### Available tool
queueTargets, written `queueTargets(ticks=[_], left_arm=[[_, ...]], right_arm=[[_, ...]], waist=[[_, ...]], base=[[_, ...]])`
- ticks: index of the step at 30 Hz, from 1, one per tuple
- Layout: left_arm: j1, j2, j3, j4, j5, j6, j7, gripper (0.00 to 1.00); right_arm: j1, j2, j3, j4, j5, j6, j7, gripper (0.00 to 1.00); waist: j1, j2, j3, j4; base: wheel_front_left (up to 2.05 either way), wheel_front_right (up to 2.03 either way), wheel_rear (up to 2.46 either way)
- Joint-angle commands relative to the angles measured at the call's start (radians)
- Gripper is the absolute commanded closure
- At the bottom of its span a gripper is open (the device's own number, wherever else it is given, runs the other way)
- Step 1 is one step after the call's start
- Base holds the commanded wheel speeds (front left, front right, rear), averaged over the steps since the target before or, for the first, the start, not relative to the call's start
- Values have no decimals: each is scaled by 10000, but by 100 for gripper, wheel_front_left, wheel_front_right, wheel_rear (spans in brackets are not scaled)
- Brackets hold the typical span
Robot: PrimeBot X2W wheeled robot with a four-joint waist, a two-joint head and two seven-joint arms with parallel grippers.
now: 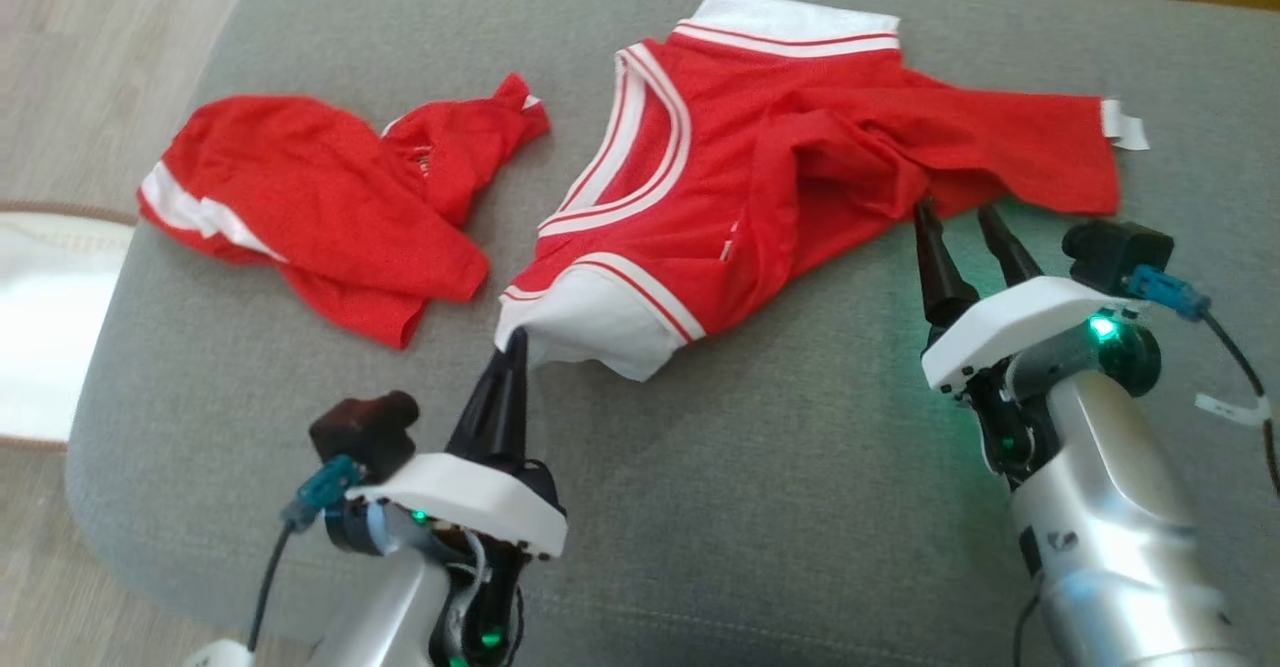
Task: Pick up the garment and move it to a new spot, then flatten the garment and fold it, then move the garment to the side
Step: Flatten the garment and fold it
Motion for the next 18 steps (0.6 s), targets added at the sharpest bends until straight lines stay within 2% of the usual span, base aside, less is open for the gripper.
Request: queueTargets(ticks=[1, 15, 16, 17, 18], left_arm=[[-395, 18, 214, -264, -74, -2, -123, 100], [-650, 17, -161, -268, -269, 63, -124, 100], [-660, 17, -164, -263, -271, 62, -124, 100], [-672, 17, -169, -257, -275, 62, -124, 100], [-684, 17, -175, -253, -279, 63, -124, 100]], right_arm=[[-473, 9, 232, -63, 60, -9, -32, 0], [-1771, 9, 721, 2131, 1330, -9, -619, 0], [-1843, 9, 773, 2225, 1418, -9, -686, 18], [-1911, 9, 821, 2310, 1506, -9, -759, 52], [-1976, 9, 870, 2385, 1575, -9, -844, 100]], waist=[[-1, 0, 105, 136], [-1, 0, 389, 514], [-1, 0, 408, 520], [-1, 0, 427, 524], [-1, 0, 443, 526]], base=[[0, 0, 0], [0, 0, 0], [0, 0, 0], [0, 0, 0], [0, 0, 0]])
